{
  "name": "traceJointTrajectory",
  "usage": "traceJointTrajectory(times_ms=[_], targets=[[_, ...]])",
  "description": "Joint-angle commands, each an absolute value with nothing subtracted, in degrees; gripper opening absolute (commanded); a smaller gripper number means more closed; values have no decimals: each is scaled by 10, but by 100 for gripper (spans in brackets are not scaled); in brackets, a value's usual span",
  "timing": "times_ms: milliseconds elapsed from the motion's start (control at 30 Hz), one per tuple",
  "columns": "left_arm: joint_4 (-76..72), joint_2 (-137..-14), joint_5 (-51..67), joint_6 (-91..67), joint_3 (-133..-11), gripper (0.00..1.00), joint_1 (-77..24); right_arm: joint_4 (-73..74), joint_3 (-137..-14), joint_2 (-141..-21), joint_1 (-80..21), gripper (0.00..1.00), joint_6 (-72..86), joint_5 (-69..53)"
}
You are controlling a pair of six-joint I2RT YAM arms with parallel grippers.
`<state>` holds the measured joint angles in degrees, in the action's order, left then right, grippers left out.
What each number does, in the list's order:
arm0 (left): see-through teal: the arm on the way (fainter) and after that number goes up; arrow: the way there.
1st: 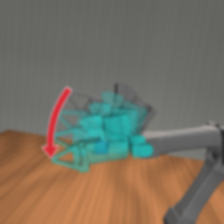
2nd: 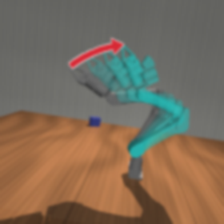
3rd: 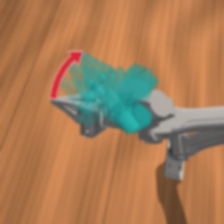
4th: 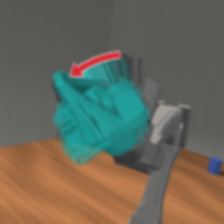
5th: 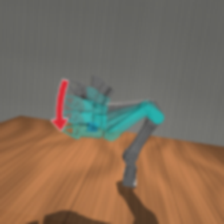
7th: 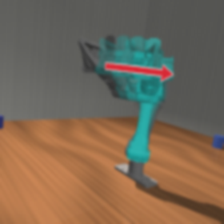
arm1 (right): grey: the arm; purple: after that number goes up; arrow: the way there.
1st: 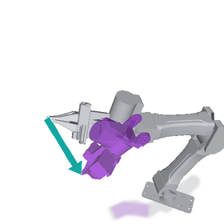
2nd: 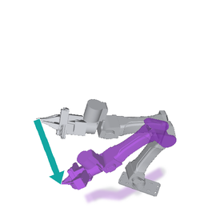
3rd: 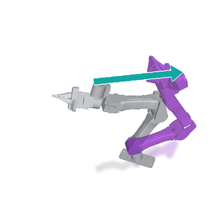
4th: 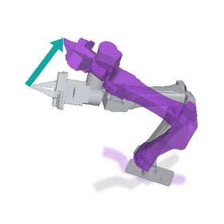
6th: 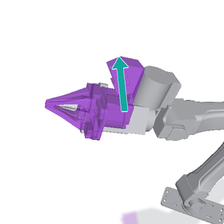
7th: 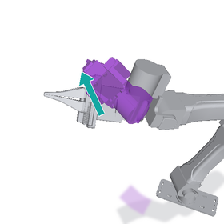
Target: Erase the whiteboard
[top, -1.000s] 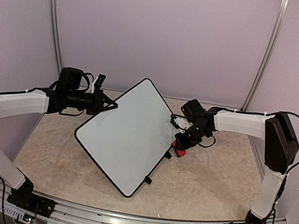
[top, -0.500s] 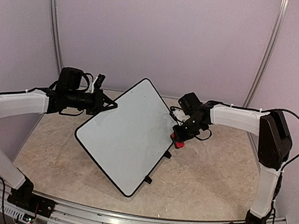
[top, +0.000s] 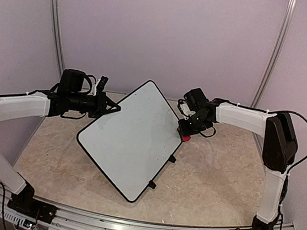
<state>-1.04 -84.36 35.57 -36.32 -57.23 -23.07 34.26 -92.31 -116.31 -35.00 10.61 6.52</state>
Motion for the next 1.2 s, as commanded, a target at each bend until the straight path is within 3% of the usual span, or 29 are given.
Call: traceJointTrajectory(times_ms=[0,233,1167], targets=[[-41,-836,387,-305,-568,0,-238,324,-917,-1140,-345,17,123,86],[-42,-838,388,-305,-568,0,-239,316,-864,-1068,-330,18,144,163],[-44,-839,389,-306,-568,0,-237,248,-685,-995,-284,24,196,102]])
